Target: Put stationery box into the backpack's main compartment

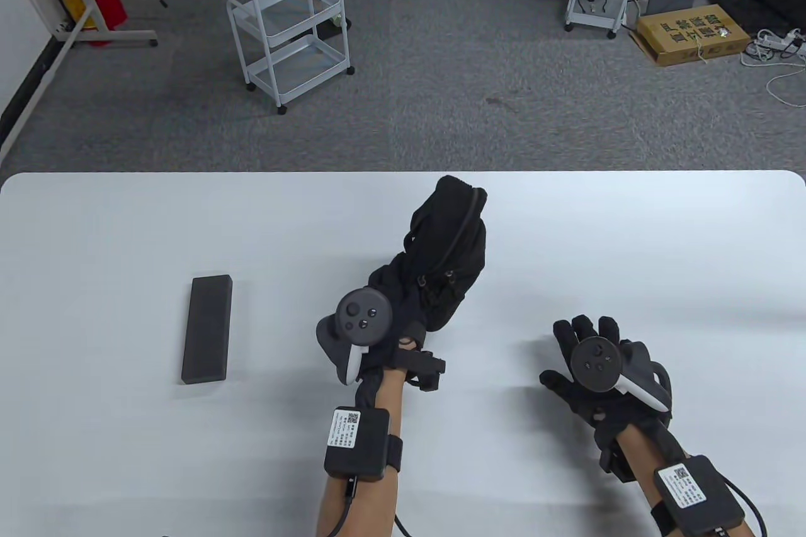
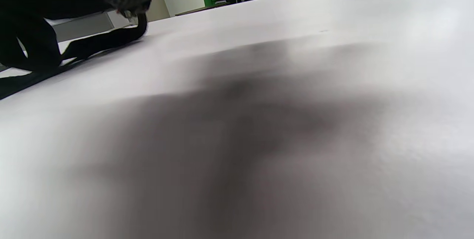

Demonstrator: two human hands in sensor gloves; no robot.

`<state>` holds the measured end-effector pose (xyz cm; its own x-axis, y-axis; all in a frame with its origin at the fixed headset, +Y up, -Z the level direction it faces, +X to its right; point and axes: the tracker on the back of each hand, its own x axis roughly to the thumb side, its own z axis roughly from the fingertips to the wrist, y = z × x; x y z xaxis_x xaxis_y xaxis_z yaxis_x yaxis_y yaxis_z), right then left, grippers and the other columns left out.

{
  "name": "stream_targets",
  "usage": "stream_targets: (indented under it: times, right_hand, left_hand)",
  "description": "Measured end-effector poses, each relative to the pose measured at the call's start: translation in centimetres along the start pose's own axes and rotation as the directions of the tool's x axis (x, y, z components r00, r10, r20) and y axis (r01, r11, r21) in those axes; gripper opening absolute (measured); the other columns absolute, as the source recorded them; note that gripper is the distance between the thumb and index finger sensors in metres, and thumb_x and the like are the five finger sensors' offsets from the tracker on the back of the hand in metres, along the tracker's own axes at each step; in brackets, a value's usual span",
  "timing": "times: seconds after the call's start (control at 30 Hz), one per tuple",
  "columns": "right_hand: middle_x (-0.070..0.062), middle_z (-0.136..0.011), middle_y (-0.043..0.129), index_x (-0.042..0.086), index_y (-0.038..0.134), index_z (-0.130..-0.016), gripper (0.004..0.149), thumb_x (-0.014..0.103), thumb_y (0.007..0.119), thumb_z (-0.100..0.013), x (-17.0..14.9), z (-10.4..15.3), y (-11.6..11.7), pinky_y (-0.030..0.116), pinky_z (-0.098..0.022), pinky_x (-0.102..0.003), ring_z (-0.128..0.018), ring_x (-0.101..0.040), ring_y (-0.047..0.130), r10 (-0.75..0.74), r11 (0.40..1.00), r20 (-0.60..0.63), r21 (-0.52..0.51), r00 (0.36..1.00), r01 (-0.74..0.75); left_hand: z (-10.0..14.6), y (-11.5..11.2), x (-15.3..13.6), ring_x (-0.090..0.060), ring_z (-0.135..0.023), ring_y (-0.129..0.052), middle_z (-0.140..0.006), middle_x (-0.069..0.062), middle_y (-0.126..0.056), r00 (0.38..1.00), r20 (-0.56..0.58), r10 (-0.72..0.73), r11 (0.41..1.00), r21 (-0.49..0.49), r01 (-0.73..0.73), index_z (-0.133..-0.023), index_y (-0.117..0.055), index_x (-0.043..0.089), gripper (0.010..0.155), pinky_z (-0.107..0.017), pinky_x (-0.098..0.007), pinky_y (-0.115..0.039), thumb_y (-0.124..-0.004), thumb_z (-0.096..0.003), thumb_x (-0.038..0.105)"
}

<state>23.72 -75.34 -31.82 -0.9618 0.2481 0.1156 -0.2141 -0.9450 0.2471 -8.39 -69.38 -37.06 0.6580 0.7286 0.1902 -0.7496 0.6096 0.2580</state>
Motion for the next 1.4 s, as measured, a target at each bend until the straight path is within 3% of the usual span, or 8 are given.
stream_targets:
  times: [0.27, 0.47, 0.57, 0.77, 1.03, 1.4]
  right_hand:
    - [-0.017, -0.118, 0.013, 0.022, 0.006, -0.114, 0.087, 0.056, 0.06, -0.056, 4.0, 0.9, -0.5, 0.02, -0.075, -0.076, -0.107, -0.059, 0.004, -0.003, 0.998, 0.136, -0.058, 0.991, 0.011]
    - [-0.015, -0.118, 0.018, 0.029, 0.011, -0.114, 0.081, 0.051, 0.062, -0.057, 6.9, 2.0, -2.8, 0.019, -0.075, -0.076, -0.109, -0.057, 0.008, 0.021, 0.989, 0.242, -0.15, 0.97, 0.016]
    - [-0.015, -0.117, 0.02, 0.029, 0.014, -0.115, 0.079, 0.049, 0.064, -0.057, 8.4, 1.8, -3.8, 0.02, -0.075, -0.076, -0.109, -0.057, 0.01, 0.056, 0.986, 0.257, -0.166, 0.965, -0.013]
    - [-0.015, -0.116, 0.023, 0.027, 0.022, -0.116, 0.076, 0.045, 0.067, -0.058, 11.0, 0.0, -4.2, 0.022, -0.076, -0.076, -0.109, -0.057, 0.014, -0.038, 0.977, 0.261, -0.194, 0.965, 0.091]
    - [-0.016, -0.115, 0.015, 0.021, 0.025, -0.114, 0.078, 0.044, 0.073, -0.056, 11.6, -1.5, -3.5, 0.024, -0.076, -0.075, -0.108, -0.058, 0.013, -0.044, 0.96, 0.191, -0.264, 0.981, 0.095]
    - [-0.016, -0.111, 0.033, 0.023, 0.047, -0.102, 0.059, 0.034, 0.08, -0.054, 10.1, -1.8, -3.5, 0.036, -0.076, -0.072, -0.106, -0.056, 0.032, -0.13, 0.899, 0.172, -0.396, 0.977, 0.189]
  left_hand:
    - [1.8, -2.6, 0.5, -0.036, -0.065, -0.081, -0.093, -0.023, -0.073, 0.995, 0.048, -0.085, 0.989, -0.117, 0.09, -0.102, -0.07, 0.004, 0.053, -0.044, -0.053, -0.084, -0.066, -0.0537, 0.026]
    - [2.0, -3.6, 1.4, -0.036, -0.064, -0.082, -0.093, -0.023, -0.072, 0.992, 0.068, -0.104, 0.984, -0.135, 0.113, -0.102, -0.07, 0.004, 0.053, -0.043, -0.052, -0.086, -0.066, -0.0537, 0.026]
    - [1.8, -3.7, 1.3, -0.036, -0.065, -0.083, -0.093, -0.023, -0.073, 0.994, 0.06, -0.093, 0.984, -0.145, 0.101, -0.102, -0.069, 0.004, 0.053, -0.043, -0.051, -0.087, -0.066, -0.0539, 0.027]
    - [1.8, -3.8, 1.2, -0.034, -0.064, -0.087, -0.092, -0.021, -0.077, 0.998, 0.053, -0.037, 0.982, -0.181, 0.046, -0.101, -0.072, 0.01, 0.051, -0.042, -0.049, -0.09, -0.07, -0.0537, 0.029]
    - [1.8, -4.8, 1.3, -0.035, -0.068, -0.084, -0.095, -0.018, -0.075, 0.992, 0.127, 0.021, 0.962, -0.272, 0.014, -0.1, -0.074, 0.014, 0.049, -0.045, -0.053, -0.087, -0.071, -0.0532, 0.027]
    - [2.2, -5.9, 2.4, -0.036, -0.071, -0.081, -0.097, -0.015, -0.072, 0.971, 0.239, -0.001, 0.936, -0.341, 0.084, -0.1, -0.074, 0.014, 0.049, -0.048, -0.055, -0.084, -0.071, -0.0518, 0.023]
